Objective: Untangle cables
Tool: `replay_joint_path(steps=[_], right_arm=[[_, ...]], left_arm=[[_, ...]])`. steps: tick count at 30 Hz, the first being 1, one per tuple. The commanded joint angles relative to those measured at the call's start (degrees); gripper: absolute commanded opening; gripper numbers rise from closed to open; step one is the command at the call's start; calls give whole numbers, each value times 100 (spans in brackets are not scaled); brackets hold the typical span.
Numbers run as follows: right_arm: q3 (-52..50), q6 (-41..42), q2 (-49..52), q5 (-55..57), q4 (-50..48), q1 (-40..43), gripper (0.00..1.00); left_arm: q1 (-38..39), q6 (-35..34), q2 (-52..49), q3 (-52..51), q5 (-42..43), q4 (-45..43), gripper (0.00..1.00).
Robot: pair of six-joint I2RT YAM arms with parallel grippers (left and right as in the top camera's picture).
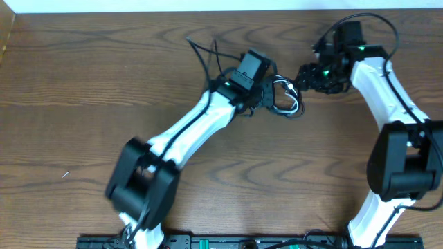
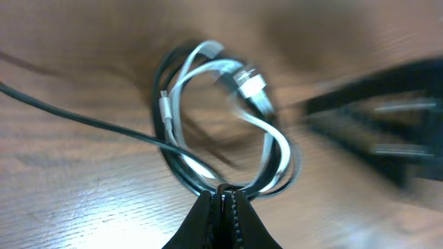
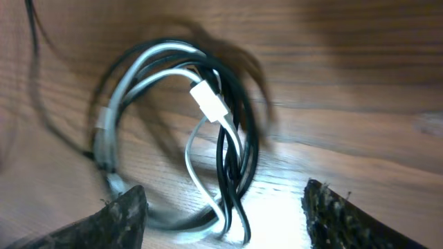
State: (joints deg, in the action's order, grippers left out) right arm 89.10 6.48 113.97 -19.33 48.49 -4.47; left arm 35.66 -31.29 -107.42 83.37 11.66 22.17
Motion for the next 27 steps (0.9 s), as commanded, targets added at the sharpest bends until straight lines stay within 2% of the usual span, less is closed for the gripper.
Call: replay_joint_path(steps=[1, 9, 14, 21, 27], right_arm=[[2, -249, 229, -138, -55, -133, 64], [2, 28, 800, -177, -267, -251, 52], [2, 28, 1154, -791, -302, -275, 46], [11, 7, 1071, -1537, -675, -162, 57], [9, -356, 1064, -1982, -509, -210, 61]], left_arm=[[-26, 258, 446, 87, -11, 4, 7], [-26, 258, 487, 87, 7, 11, 8], [-33, 280, 487, 87, 7, -17, 7], [-22, 280, 481, 85, 9, 402, 8], [-22, 310, 463, 46, 7, 894, 8]])
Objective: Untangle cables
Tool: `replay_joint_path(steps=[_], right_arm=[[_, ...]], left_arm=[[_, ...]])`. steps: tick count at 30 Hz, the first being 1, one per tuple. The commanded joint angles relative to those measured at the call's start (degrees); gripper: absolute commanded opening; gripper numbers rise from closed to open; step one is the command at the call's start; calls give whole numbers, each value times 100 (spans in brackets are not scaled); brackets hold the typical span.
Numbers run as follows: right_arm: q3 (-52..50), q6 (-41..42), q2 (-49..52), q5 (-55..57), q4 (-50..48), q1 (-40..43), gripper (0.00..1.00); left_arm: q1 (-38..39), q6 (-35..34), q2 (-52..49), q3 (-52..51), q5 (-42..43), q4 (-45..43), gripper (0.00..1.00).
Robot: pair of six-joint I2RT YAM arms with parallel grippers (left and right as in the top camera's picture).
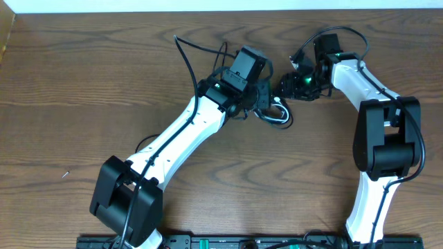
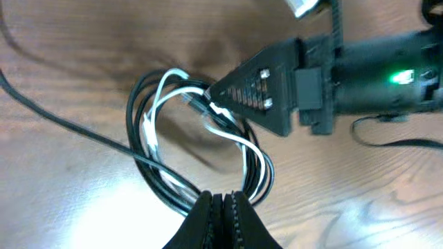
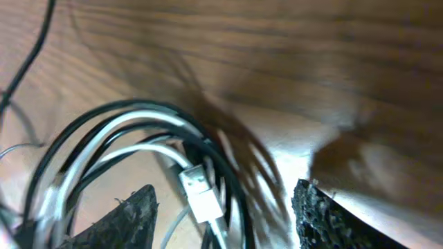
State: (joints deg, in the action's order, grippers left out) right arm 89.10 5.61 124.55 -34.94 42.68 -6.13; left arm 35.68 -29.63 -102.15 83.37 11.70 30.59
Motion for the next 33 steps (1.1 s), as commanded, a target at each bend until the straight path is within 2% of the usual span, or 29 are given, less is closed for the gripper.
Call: replay_joint_path(steps=[1, 8, 11, 15, 26, 33], right_arm=[[9, -343, 9, -378, 164, -101, 61], [-11, -275, 236, 756, 586, -557, 58], [-11, 229, 321, 1392, 603, -614, 54], [-13, 918, 354, 2105, 601, -557, 54], [-109, 1036, 404, 2302, 599, -197, 54], [-127, 787, 404, 2247, 601, -195, 55]], left_arm=[[-24, 155, -63, 28, 2, 68, 7], [-26, 160, -63, 11, -83, -31, 7], [-37, 356, -24, 13, -83, -127, 7], [-208, 568, 297, 164, -295, -98, 8], [-1731, 560, 2302, 415, -511, -129, 7], [-2013, 564, 2743, 411, -326, 280, 8]])
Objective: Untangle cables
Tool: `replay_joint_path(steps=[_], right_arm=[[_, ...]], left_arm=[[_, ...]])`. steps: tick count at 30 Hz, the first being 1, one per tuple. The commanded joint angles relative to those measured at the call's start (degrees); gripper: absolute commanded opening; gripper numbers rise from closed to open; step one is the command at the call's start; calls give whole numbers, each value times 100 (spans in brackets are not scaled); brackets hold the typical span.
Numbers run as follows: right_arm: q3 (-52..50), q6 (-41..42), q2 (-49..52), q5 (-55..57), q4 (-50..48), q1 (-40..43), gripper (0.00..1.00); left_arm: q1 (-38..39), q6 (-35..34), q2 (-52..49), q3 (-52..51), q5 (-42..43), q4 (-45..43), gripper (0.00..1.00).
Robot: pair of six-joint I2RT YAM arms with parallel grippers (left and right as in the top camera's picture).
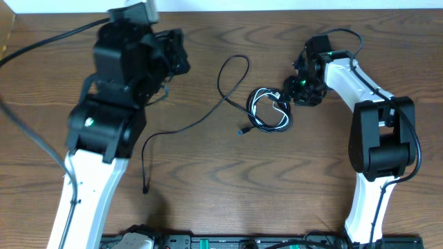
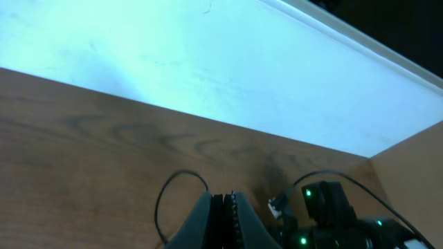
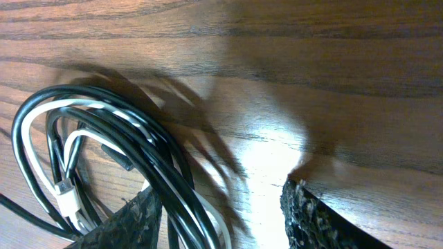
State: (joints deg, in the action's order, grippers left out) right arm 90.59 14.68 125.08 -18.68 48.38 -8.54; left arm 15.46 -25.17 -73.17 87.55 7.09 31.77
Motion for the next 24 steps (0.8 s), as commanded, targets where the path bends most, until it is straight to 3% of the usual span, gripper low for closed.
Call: replay_joint_path(steps=[1, 4, 8, 12, 24], right_arm=[[-275, -168, 352, 586, 33, 46, 54], [-275, -210, 352, 518, 28, 33, 54], [-275, -210, 352, 498, 31, 31, 55], [-275, -210, 352, 501, 31, 31, 56], [-275, -214, 352, 503, 26, 31, 57]], left_arm=[[50, 120, -221, -11, 245, 262, 8], [205, 116, -538, -35, 514, 492, 10], [533, 118, -1224, -44, 863, 632, 29], [929, 98, -2015, -44, 1045, 632, 36], [1497, -833, -3980, -44, 988, 542, 36]])
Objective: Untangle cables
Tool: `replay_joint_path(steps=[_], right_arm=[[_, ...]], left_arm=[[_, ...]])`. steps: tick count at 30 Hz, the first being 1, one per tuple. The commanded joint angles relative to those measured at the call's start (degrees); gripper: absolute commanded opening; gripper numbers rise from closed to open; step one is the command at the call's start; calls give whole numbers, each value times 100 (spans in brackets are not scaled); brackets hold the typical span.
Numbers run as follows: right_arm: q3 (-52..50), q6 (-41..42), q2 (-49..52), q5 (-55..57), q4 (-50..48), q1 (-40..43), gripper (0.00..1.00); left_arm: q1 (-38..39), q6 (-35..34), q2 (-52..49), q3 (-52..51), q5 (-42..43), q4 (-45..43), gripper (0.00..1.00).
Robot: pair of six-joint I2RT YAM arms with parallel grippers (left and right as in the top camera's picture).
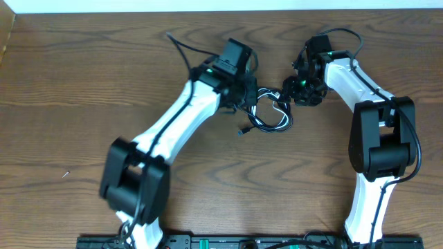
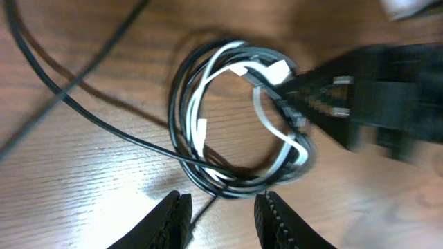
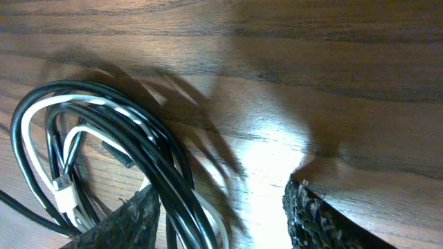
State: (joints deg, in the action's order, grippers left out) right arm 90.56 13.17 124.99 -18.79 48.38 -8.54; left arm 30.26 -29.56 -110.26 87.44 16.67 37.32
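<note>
A coil of black and white cables [image 1: 270,126] lies on the wooden table [image 1: 83,90], right of centre toward the back. My left gripper [image 1: 243,97] hangs at its left side. In the left wrist view it [image 2: 223,220] is open, the coil [image 2: 178,114] just past its fingertips. A thin black cable [image 2: 104,124] runs out of the coil between the fingers and away to the upper left [image 1: 183,52]. My right gripper [image 1: 291,93] is at the coil's right edge, open [image 3: 221,221], with black strands [image 3: 149,155] between its fingers.
The blurred right gripper [image 2: 360,90] shows across the coil in the left wrist view. A small plug end [image 1: 240,131] sticks out at the coil's lower left. A pale wall edge [image 1: 208,5] runs along the back of the table.
My left arm was raised at the upper left, gripper shut, camera on the wall. Now it is down at the coil's left side, open. The black cable no longer trails to the lower left.
At first my left gripper was shut at the coil's near edge, the right one open beside it. Then the right gripper closed in on the coil. Then the left was up and away, a black cable trailing out. Now both grippers flank the coil, open.
</note>
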Motion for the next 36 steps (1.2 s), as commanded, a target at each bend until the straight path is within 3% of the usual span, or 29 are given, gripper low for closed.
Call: replay_joint_path(steps=[1, 8, 19, 36], right_arm=[[-273, -63, 361, 516, 26, 31, 58], [-273, -129, 361, 514, 31, 31, 58], [-273, -129, 361, 514, 31, 31, 59], [-273, -136, 361, 514, 46, 31, 59]], left_arm=[[33, -490, -385, -33, 11, -26, 36], [48, -844, -901, -33, -415, -109, 36], [133, -872, -1034, -68, -433, -667, 37], [358, -1091, -1132, -184, -1311, -503, 37]])
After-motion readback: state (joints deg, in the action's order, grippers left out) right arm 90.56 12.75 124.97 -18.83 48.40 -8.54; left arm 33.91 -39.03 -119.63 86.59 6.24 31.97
